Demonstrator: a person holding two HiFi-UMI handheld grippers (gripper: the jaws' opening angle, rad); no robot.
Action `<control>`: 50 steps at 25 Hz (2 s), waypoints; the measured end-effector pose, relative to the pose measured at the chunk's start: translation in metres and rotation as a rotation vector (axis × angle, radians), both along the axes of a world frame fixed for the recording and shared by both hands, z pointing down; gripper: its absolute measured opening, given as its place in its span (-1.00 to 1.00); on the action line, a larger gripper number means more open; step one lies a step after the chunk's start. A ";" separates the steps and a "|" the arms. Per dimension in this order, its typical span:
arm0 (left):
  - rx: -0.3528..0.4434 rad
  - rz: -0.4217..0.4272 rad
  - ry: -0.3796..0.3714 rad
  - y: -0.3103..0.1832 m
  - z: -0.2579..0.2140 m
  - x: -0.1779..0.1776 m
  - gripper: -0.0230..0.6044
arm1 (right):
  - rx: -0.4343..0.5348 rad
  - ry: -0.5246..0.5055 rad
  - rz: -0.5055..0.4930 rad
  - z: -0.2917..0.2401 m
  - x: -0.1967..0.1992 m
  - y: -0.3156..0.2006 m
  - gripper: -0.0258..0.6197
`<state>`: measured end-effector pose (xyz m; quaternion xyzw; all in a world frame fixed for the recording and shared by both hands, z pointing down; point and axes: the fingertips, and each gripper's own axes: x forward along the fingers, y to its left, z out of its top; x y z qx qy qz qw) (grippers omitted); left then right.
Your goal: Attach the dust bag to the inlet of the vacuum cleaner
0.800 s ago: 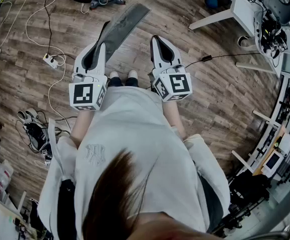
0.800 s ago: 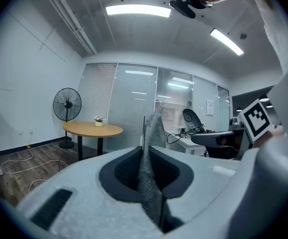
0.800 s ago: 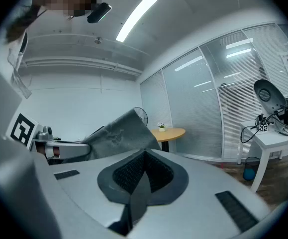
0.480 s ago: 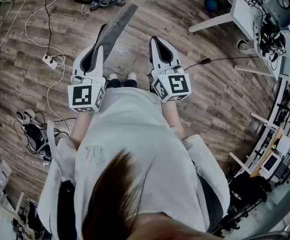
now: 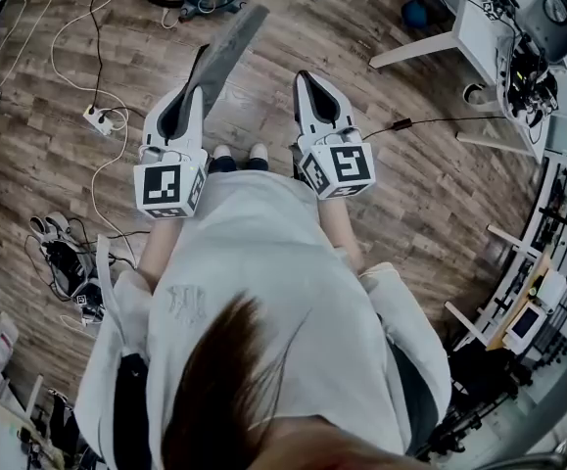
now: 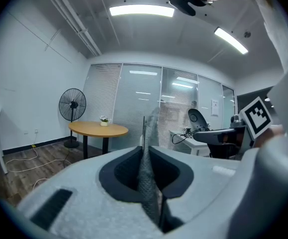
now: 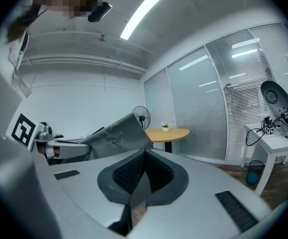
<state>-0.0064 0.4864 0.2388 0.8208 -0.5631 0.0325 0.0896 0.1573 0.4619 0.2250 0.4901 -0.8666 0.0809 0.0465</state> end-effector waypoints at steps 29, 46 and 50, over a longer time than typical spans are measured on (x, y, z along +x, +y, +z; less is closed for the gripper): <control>-0.055 -0.040 -0.069 -0.093 0.021 -0.026 -0.81 | -0.037 -0.031 -0.068 0.019 -0.017 -0.105 -0.91; -0.037 -0.117 -0.075 -0.200 0.016 -0.002 -0.81 | -0.071 -0.025 -0.105 0.032 0.022 -0.209 -0.91; -0.045 -0.114 -0.074 -0.211 0.018 -0.005 -0.81 | -0.082 -0.028 -0.095 0.035 0.020 -0.216 -0.91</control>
